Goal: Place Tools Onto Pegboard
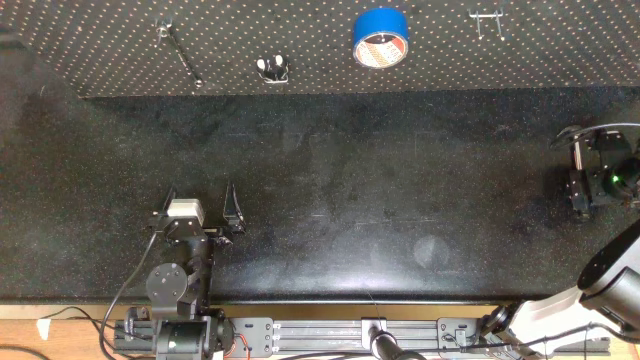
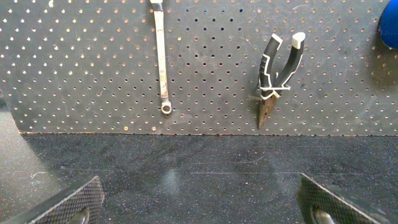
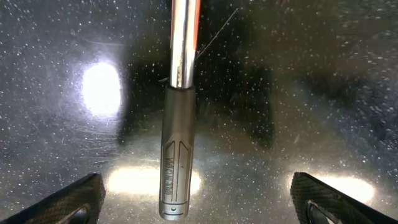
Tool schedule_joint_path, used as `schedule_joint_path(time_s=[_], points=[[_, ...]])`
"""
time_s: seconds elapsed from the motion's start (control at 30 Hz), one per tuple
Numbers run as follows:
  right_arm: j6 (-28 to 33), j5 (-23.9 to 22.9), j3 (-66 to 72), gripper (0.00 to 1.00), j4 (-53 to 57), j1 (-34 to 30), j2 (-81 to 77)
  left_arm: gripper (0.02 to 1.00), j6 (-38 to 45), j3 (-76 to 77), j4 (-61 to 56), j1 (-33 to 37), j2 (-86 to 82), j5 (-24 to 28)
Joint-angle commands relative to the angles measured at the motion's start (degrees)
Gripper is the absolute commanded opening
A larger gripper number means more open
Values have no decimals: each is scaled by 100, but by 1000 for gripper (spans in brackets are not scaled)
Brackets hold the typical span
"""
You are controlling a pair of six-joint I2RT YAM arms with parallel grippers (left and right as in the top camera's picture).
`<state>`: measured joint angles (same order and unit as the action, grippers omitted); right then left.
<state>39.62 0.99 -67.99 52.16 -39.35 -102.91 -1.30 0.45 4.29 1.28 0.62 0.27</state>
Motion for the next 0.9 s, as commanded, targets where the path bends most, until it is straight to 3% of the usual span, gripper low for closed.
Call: schedule_joint_path(time_s=[0.03,0.27,0.37,0.43,0.57,0.7,0.9], points=[[212,-35,17,980,-28,20,-190,996,74,-13,39,-22,-42,44],[466,-35,17,987,-46,20,-372,996,74,-13,39,-22,-42,44],[463,-35,20,901,-66,20,-422,996,74,-13,39,-22,-42,44],[463,-33,26,798,-70,20,-426,996,74,-13,39,-22,-42,44],[461,-35,26,421,-90,20,-426,996,74,-13,39,-22,-42,44],[461,-33,26,371,-92,20,-426,996,74,-13,42,-22,-42,44],[461,-28,26,102,-105,20,-426,996,74,-13,39,-22,-42,44]])
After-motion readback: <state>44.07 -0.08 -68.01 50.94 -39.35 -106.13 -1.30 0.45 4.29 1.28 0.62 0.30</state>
